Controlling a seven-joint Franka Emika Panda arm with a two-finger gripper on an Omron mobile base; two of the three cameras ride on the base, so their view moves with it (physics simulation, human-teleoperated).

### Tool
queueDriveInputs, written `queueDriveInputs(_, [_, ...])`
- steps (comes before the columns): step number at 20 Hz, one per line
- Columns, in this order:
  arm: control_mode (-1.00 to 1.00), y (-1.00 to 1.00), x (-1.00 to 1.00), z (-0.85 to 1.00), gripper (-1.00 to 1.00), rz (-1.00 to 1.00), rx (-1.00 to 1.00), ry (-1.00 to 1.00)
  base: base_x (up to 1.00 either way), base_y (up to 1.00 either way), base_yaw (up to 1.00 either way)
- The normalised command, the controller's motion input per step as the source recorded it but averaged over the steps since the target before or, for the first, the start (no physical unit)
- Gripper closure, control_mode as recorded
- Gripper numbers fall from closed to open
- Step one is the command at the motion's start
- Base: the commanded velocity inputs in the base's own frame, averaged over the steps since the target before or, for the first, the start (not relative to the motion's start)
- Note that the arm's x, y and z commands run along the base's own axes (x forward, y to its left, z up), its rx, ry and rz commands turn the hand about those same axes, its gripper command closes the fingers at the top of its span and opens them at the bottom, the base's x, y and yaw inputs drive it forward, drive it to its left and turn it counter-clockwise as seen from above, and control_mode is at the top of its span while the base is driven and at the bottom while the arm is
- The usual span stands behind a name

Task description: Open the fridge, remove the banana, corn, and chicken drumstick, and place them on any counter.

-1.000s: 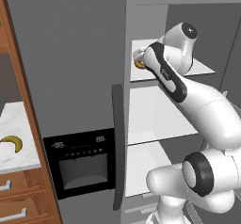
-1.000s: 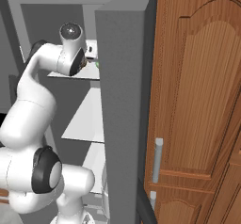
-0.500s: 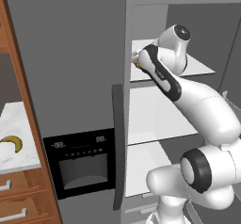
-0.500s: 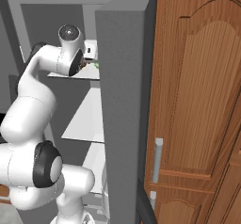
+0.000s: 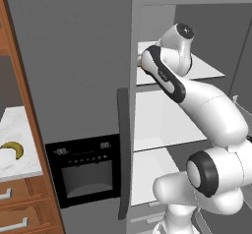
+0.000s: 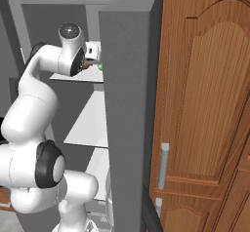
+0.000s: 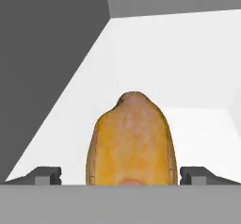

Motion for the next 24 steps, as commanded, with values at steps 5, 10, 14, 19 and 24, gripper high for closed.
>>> queueDriveInputs(5, [-1.0,-0.01,0.0,-0.62,-1.0,0.0,0.0,0.11,0.0,0.0,0.0])
queueDriveInputs(10, [-1.0,0.0,0.0,-0.52,1.0,0.0,0.01,0.04,0.0,0.0,0.0])
queueDriveInputs(14, [-1.0,-0.02,0.0,-0.28,1.0,0.0,0.05,0.0,0.0,0.0,0.0])
queueDriveInputs(19, [-1.0,-0.19,0.0,-0.28,1.0,0.0,0.05,0.0,0.0,0.0,0.0])
queueDriveInputs(24, [-1.0,-0.22,-0.08,-0.02,1.0,0.0,0.07,0.0,0.0,0.0,0.0])
